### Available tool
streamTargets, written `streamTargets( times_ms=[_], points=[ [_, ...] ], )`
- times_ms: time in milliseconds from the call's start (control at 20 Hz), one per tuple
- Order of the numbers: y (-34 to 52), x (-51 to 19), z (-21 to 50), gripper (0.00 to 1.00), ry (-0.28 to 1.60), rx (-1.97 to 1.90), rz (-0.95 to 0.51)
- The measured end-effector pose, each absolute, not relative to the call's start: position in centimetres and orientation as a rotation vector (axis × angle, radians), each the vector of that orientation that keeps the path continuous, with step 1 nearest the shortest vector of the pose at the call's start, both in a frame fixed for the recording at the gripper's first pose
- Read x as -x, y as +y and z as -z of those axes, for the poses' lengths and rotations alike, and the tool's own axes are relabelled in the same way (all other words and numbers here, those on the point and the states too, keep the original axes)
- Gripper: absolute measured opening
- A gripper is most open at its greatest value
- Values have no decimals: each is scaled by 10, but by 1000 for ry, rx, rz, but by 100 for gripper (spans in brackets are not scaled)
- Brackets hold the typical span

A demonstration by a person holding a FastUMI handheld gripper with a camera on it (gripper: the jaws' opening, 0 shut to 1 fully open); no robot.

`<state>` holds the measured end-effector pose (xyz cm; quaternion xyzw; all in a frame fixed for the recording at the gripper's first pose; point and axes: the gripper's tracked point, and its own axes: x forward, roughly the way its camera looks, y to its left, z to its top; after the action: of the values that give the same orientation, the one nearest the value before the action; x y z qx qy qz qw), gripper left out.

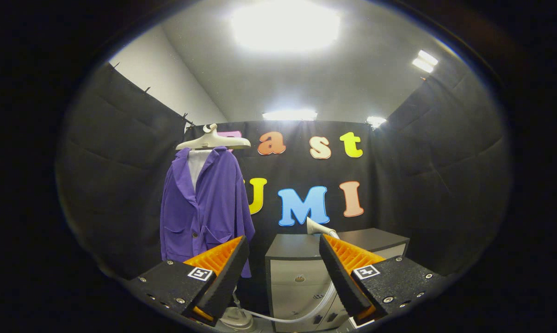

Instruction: Iron the clothes twice with a garment steamer, once on the left side and once on the right side.

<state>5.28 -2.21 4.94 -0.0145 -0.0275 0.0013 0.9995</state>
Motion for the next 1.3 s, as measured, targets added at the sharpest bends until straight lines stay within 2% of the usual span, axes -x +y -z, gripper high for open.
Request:
streamTargets(
  times_ms=[400, 800, 1300],
  points=[
    [-64, -149, -81, 94, -53, 44, -13],
    [-81, -239, -107, 94, -29, 0, -88],
    [-129, -334, -96, 94, 122, -169, -142]
  ],
)
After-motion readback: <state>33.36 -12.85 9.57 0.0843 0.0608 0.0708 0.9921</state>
